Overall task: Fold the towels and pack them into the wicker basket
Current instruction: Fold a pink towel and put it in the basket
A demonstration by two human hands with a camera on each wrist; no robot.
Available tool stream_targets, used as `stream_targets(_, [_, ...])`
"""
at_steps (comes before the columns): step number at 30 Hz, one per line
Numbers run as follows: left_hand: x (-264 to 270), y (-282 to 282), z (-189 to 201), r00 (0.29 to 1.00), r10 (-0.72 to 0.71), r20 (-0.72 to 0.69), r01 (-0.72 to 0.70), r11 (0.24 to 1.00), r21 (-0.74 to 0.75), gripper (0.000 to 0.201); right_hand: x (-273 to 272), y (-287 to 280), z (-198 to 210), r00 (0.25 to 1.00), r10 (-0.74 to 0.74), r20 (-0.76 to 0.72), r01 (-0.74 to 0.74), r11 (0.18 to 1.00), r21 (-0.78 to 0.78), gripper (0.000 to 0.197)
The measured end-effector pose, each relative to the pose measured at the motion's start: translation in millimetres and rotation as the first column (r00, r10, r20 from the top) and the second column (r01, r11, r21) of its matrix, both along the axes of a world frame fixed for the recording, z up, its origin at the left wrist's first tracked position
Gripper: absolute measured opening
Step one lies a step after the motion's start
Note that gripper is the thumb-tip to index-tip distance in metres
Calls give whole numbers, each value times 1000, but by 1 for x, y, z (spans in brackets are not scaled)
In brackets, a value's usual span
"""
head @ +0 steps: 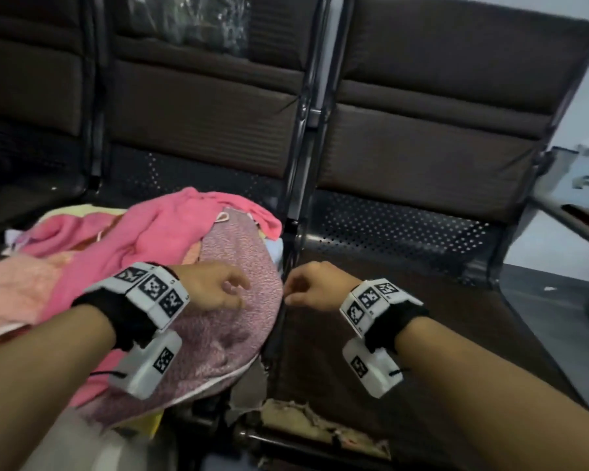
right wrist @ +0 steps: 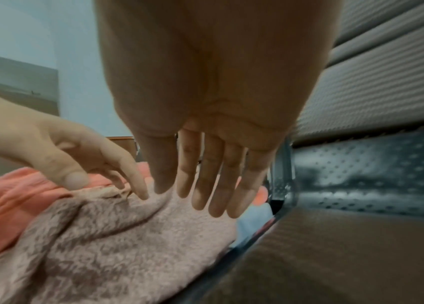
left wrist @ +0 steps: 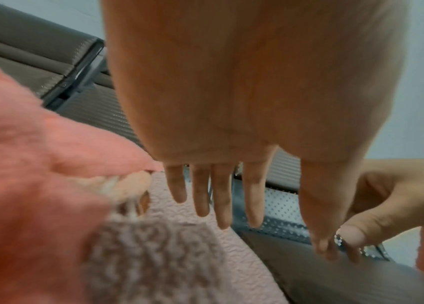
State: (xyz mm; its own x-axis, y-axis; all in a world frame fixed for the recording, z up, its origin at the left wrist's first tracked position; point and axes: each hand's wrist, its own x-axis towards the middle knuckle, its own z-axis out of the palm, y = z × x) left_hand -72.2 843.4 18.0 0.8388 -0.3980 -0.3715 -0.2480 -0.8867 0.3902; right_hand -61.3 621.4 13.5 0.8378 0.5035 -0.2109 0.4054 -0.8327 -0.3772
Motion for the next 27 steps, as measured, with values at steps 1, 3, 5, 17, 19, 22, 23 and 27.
stream_targets(1, [2, 7, -3, 1000, -17, 11, 16, 996, 88, 48, 4, 11, -10, 1000, 14, -25, -14, 1000, 13, 19])
stream_targets(3, [8, 20, -4, 994, -22, 110, -3, 975, 222, 48, 10, 30, -29, 997, 26, -66, -24, 999, 36, 26])
stream_targets(5, [13, 33, -2, 975, 52, 218, -102, 968, 228, 44, 14, 44, -44, 996, 23, -90, -18, 998, 60, 32])
stream_targets(17, [20, 66, -3, 848, 380, 369, -458, 876, 152, 22, 8, 61, -48, 999, 0, -51, 8, 988, 155, 24])
stream_targets(19, [16, 58, 0, 843, 345, 412, -439, 885, 157, 21, 3, 60, -39, 1000, -9, -23, 13, 983, 184, 24])
stream_targets(22, [8, 39, 8, 833, 320, 452, -367, 930, 18, 11, -4, 55, -21, 999, -36, 25, 29, 970, 241, 29])
stream_targets(23, [5, 32, 13, 838, 328, 436, -326, 942, -80, 10, -7, 51, -15, 997, -57, 45, 43, 962, 269, 35])
stream_targets(27, [-22, -4, 34, 888, 239, 393, -57, 905, -421, 21, -21, 28, 10, 985, -140, 97, 92, 917, 387, 76])
